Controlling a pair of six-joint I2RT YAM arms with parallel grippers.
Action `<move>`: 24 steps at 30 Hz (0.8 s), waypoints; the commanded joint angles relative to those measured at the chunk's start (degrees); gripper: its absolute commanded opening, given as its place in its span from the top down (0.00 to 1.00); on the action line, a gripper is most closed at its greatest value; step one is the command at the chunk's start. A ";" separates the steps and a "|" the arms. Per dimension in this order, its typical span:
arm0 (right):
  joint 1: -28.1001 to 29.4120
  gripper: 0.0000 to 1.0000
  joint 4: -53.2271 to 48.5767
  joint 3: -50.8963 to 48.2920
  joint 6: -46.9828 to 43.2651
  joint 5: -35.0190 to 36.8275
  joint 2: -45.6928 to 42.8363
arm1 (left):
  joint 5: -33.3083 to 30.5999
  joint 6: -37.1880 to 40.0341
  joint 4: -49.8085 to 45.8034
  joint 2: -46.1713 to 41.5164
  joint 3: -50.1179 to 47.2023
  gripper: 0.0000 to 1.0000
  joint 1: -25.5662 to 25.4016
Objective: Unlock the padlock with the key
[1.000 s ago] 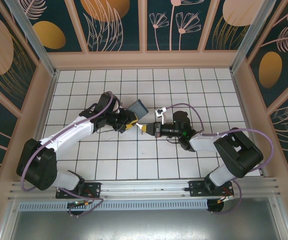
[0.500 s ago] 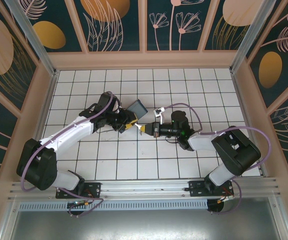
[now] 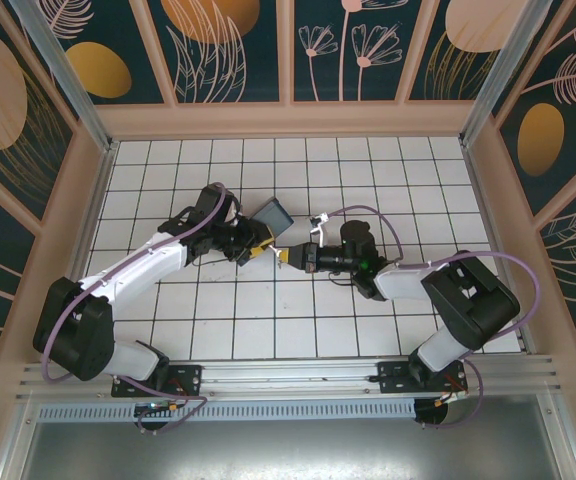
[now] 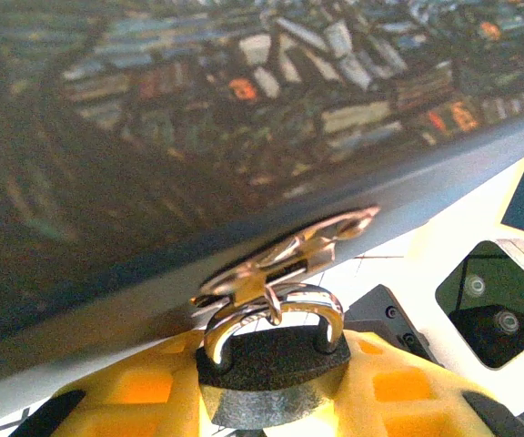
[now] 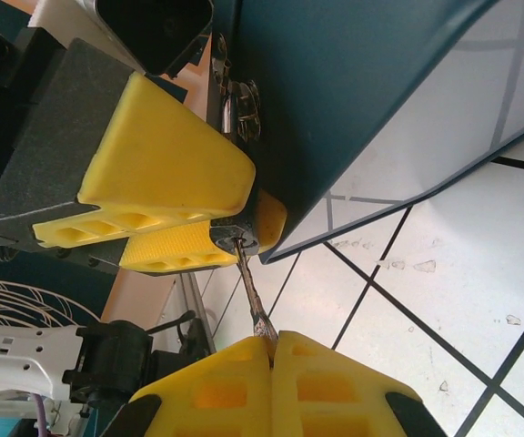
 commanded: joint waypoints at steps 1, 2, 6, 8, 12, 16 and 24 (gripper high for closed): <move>0.84 1.00 3.23 2.75 0.50 0.97 0.58 | 1.38 -1.11 -0.40 -1.01 -0.16 0.84 -0.20; 0.87 1.00 3.55 2.81 0.71 1.05 0.72 | 1.47 -0.96 -0.41 -0.98 -0.15 0.84 -0.22; 1.54 1.00 3.69 3.79 0.41 0.66 0.93 | 1.56 -0.73 -0.49 -0.82 -0.35 0.84 -0.25; 2.17 1.00 3.47 4.36 -0.14 0.52 0.73 | 1.55 -0.35 -0.50 -0.94 -0.36 0.84 -0.15; 2.95 1.00 4.36 5.09 0.42 -0.01 0.91 | 1.16 0.64 -1.20 -0.94 0.12 0.84 -0.21; 2.98 1.00 5.29 5.47 1.17 0.09 1.88 | 2.10 0.64 -0.50 -1.07 -0.38 0.84 -0.22; 2.77 1.00 5.05 4.37 -1.84 0.29 1.47 | 3.16 2.06 -1.11 -1.04 0.02 0.84 -0.09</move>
